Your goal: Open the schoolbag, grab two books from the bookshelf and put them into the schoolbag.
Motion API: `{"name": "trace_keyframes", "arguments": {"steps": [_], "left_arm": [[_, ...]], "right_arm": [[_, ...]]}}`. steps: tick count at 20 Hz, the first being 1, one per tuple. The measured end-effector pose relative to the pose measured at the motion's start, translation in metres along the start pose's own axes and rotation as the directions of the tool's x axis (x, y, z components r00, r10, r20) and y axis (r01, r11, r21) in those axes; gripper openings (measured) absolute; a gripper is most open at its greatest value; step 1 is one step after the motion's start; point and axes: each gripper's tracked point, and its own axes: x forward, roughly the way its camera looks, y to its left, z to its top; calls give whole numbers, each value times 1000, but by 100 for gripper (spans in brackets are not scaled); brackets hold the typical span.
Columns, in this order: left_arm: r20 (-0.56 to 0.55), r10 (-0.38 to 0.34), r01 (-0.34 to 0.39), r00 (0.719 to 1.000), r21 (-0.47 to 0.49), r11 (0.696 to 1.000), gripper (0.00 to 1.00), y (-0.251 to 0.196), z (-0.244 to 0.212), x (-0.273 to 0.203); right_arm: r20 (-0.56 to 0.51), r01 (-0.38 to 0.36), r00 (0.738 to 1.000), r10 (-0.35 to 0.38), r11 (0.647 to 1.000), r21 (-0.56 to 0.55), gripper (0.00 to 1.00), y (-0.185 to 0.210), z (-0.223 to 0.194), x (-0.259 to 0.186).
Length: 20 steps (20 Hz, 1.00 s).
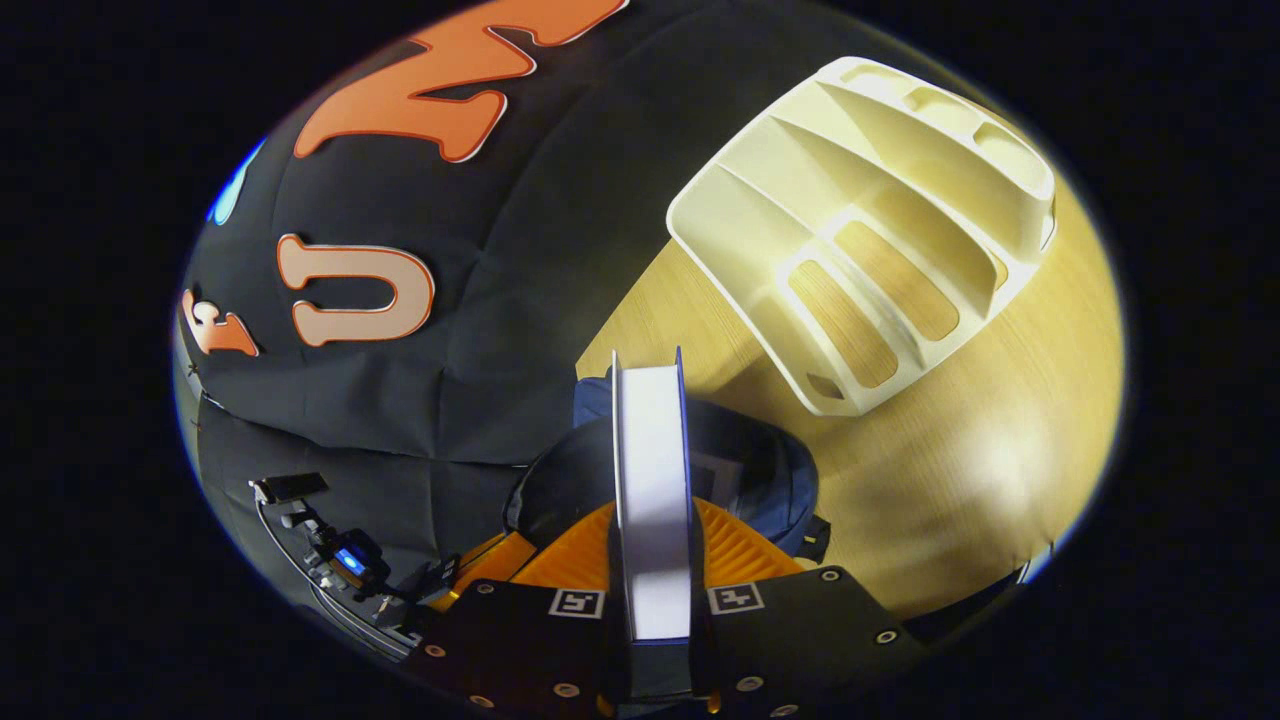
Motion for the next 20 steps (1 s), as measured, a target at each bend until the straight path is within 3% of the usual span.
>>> {"name": "trace_keyframes", "arguments": {"steps": [9,20], "left_arm": [[-8,-15,15,1000,25,1000,1,-13,-2,1],[-19,-33,34,999,57,998,1,-32,-14,0]], "right_arm": [[14,-65,998,64,996,67,23,0,-44,74],[67,-101,992,103,994,-31,24,9,-61,135]]}}
